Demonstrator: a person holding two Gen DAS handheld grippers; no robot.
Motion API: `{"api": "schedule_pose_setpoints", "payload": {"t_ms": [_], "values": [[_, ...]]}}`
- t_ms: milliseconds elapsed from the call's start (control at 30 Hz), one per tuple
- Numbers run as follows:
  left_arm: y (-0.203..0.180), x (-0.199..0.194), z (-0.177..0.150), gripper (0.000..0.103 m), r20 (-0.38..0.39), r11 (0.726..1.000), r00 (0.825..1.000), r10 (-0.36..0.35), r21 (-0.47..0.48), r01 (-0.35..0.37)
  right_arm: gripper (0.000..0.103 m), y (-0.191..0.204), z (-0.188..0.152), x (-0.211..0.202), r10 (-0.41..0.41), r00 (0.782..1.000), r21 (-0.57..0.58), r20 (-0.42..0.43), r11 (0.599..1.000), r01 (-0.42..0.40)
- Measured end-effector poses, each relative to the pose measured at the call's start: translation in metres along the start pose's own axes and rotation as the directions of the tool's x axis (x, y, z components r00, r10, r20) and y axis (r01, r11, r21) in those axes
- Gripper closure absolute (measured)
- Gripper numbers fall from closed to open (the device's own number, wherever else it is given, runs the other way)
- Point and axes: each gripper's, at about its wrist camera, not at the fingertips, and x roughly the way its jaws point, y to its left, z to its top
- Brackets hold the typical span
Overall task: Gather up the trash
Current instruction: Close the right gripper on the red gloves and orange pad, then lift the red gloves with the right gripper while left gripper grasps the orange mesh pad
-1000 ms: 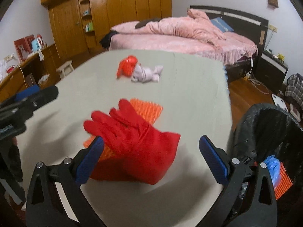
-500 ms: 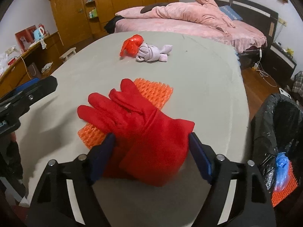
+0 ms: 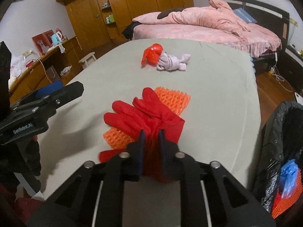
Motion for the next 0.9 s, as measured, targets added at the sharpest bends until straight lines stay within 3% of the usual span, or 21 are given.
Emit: {"api": "schedule_pose_setpoints", "payload": {"t_ms": [133,233,333,400,533,600,700,767,800,833,900], "values": [[-0.003,-0.003,0.001,0.009,0.003,1.0,1.0,-0.001,0.002,0.001,0.094,-0.003,0.003,-0.009,-0.007,0.999,0.015,0.031,1.0,0.007],[-0.005,-0.004,0.001,0.009,0.007,1.0,1.0,-0.003,0.007,0.003,0.089,-0.005,0.004,-0.011,-0.019,0.999,0.018,0.027,1.0,0.018],[-0.006,-0.005,0.001,0.009,0.006,1.0,1.0,-0.004,0.006,0.004,0.064,-0.009,0.001,-0.004,-0.028,1.0,0.031,-0.008,0.999,0.028],[-0.006,-0.005,0.0,0.009,0.006,1.0,1.0,-0.003,0.005,0.003,0.057,-0.01,-0.002,0.001,-0.047,0.999,0.037,-0.019,0.998,0.048],[-0.006,-0.003,-0.001,0.009,-0.001,1.0,1.0,-0.005,0.0,0.005,0.031,-0.015,-0.006,0.011,-0.108,0.993,0.052,-0.041,0.993,0.11],[-0.005,-0.002,-0.002,0.009,-0.005,1.0,1.0,-0.006,-0.003,0.006,0.03,-0.019,-0.007,0.015,-0.113,0.992,0.071,-0.052,0.991,0.117],[-0.004,0.002,-0.003,0.009,-0.011,1.0,1.0,-0.008,-0.008,0.007,0.039,-0.021,-0.007,0.021,-0.112,0.992,0.06,-0.06,0.991,0.116],[-0.003,0.003,-0.004,0.009,-0.016,1.0,1.0,-0.008,-0.012,0.008,0.069,-0.019,-0.007,0.021,-0.075,0.996,0.045,-0.058,0.996,0.078],[-0.003,0.005,-0.004,0.009,-0.018,1.0,1.0,-0.009,-0.013,0.008,0.076,-0.017,-0.007,0.021,-0.056,0.997,0.04,-0.058,0.998,0.058],[-0.003,0.005,-0.004,0.009,-0.02,1.0,1.0,-0.009,-0.013,0.009,0.096,-0.014,-0.006,0.019,-0.039,0.998,0.032,-0.053,0.999,0.041],[-0.003,0.005,-0.004,0.009,-0.019,1.0,1.0,-0.009,-0.01,0.009,0.096,-0.008,-0.004,0.016,-0.049,0.998,0.003,-0.046,0.999,0.05]]}}
